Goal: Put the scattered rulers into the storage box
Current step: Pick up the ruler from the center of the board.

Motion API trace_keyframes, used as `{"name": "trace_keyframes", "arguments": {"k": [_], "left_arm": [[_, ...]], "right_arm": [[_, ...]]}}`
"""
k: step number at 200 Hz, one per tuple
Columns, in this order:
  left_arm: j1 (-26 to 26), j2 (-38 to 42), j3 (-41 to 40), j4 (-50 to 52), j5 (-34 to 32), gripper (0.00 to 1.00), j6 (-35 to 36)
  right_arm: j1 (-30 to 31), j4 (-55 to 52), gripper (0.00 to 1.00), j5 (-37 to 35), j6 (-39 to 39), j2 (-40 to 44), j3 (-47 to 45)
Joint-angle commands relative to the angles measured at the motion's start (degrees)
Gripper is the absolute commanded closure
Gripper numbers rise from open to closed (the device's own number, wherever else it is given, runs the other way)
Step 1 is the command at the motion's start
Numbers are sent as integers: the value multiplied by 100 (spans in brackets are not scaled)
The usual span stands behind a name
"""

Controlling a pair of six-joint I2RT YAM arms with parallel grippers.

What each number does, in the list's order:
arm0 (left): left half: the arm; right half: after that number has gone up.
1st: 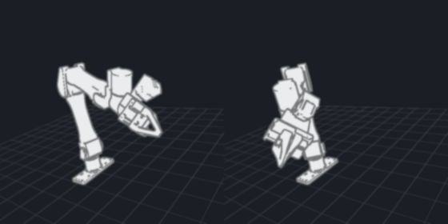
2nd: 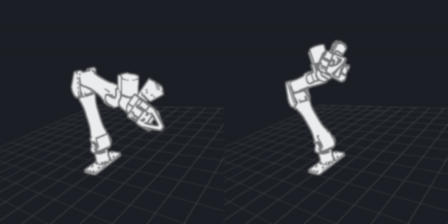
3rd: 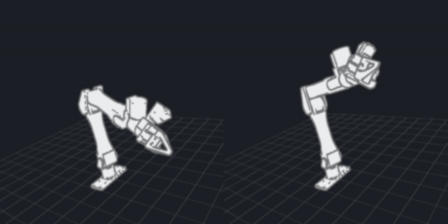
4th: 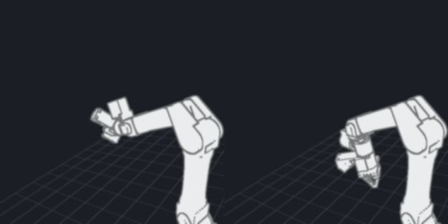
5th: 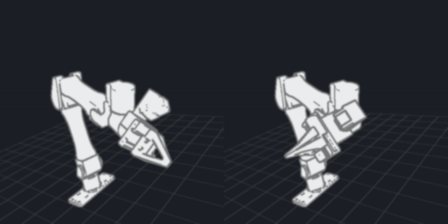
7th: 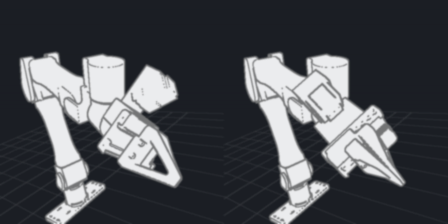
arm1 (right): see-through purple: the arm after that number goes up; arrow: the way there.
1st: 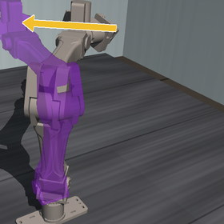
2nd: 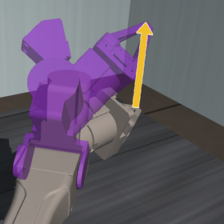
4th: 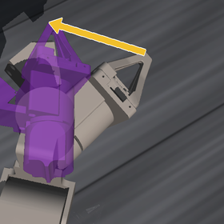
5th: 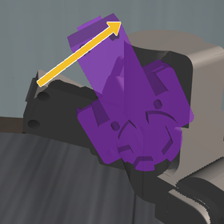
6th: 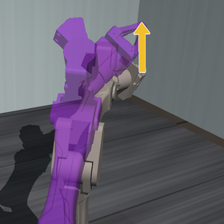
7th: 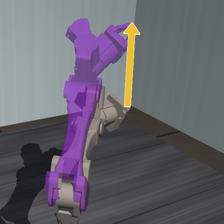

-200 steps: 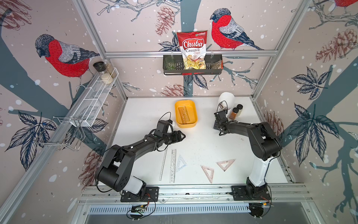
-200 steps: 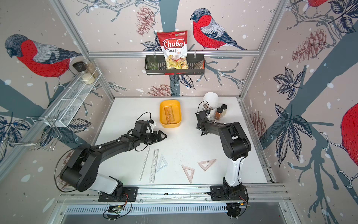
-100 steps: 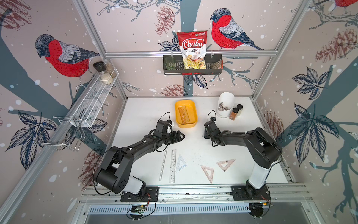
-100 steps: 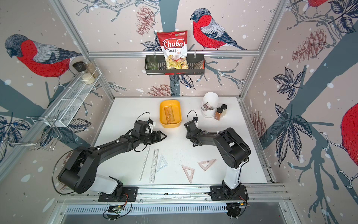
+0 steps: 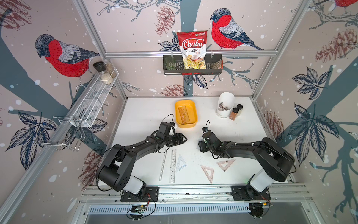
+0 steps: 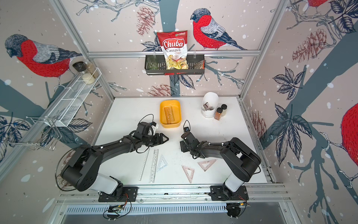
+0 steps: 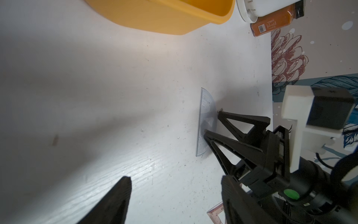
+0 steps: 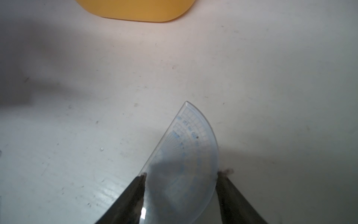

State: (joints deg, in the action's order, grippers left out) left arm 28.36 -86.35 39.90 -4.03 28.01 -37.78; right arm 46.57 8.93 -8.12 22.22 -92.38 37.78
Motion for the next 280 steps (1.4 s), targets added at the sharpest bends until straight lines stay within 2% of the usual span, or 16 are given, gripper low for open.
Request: {"name": "trace_keyframes", "arguments": {"k": [1,28,58,101,159,202,223,247,280], "left_arm": [[159,-111,101,-273,144,24,-218],[417,-406,295,-412,195,29,-349],[474,-680,430,-511,257,36,-408],[476,-704,485,-423,144,38,-354],[473,-803,429,-449,99,40,-372],[477,-906,378,-587,189,48,-459],[490,-994,388,-660,237,53,-494],[497,-1186,516,-638,279,58,-459],[501,-1386,644,-589,233,58,-380]], "right_arm": [[-179,151,30,561,-63,205,-104],[-557,429,30,1146,192,503,-341],[-846,604,37,1577,474,627,-560],[-871,713,48,1680,505,283,-509],[-762,846,52,1866,454,-64,-297],[-682,950,54,2173,436,-217,-113],[-816,1118,55,2383,435,-5,-211],[-952,1271,61,2561,506,165,-297],[-956,1481,74,2705,630,46,-391]]}}
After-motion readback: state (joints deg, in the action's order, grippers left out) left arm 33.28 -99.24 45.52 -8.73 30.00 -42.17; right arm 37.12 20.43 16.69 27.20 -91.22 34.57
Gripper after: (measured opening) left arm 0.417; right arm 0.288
